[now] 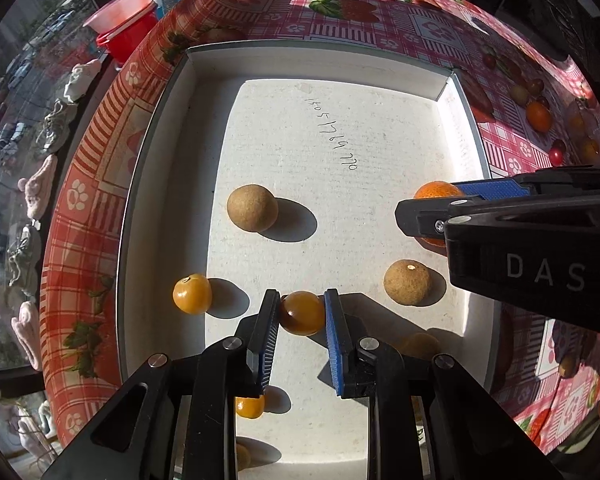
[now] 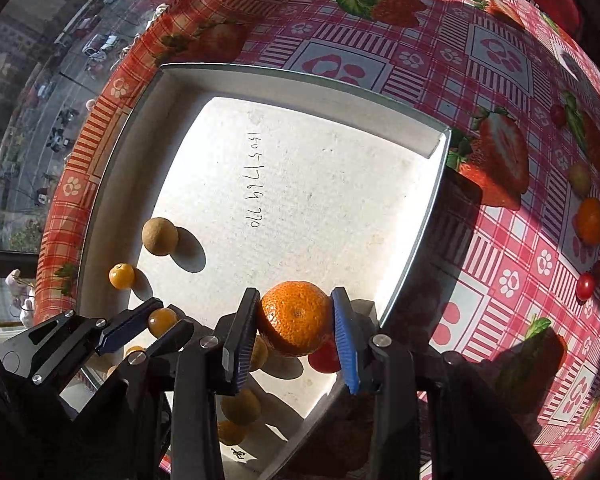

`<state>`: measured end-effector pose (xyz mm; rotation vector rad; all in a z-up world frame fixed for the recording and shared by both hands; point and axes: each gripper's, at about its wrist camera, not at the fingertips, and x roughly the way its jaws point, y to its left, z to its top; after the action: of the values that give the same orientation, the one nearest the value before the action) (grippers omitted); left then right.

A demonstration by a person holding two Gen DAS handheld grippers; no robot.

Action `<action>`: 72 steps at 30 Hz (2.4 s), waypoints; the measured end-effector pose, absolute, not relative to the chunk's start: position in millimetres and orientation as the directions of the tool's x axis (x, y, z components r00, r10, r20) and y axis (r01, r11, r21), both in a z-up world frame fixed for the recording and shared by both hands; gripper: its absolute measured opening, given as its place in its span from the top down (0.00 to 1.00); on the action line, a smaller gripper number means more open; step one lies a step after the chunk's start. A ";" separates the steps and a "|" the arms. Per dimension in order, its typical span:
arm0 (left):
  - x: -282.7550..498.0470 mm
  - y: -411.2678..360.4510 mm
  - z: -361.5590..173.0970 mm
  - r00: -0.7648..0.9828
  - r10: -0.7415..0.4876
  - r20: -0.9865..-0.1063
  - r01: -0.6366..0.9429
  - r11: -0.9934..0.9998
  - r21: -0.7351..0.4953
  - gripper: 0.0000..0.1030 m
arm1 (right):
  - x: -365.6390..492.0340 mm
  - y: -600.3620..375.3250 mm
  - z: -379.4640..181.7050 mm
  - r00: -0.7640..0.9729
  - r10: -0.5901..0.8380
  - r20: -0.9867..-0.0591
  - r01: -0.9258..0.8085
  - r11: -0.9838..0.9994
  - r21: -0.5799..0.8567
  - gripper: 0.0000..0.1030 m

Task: Organize fruits
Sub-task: 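Carry the mandarin and yellow tomato into the tray and open both tools, then move both open tools back over the fruits on the tablecloth, then grasp a red cherry tomato with the right tool while the left tool grasps a brown fruit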

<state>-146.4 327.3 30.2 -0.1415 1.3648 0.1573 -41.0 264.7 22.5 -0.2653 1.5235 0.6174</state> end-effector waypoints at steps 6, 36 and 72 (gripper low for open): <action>-147.8 325.8 27.5 0.183 0.039 -0.982 -0.189 0.982 0.003 0.73 | -47.1 276.9 19.0 -0.064 0.183 -0.981 -0.551 0.813 0.187 0.60; -166.0 225.7 78.3 0.270 0.024 -0.963 0.020 0.999 0.030 0.31 | -72.1 98.8 55.4 0.043 0.171 -0.984 -0.249 0.956 0.156 0.20; -182.1 40.2 21.0 0.141 -0.128 -0.982 0.292 0.953 -0.082 0.31 | -83.2 -42.2 22.6 0.063 0.087 -0.994 -0.133 0.988 0.078 0.79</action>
<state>-182.1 40.2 21.0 0.1402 1.3982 -0.3048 -83.2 -42.2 22.6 -0.0371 1.4992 0.1657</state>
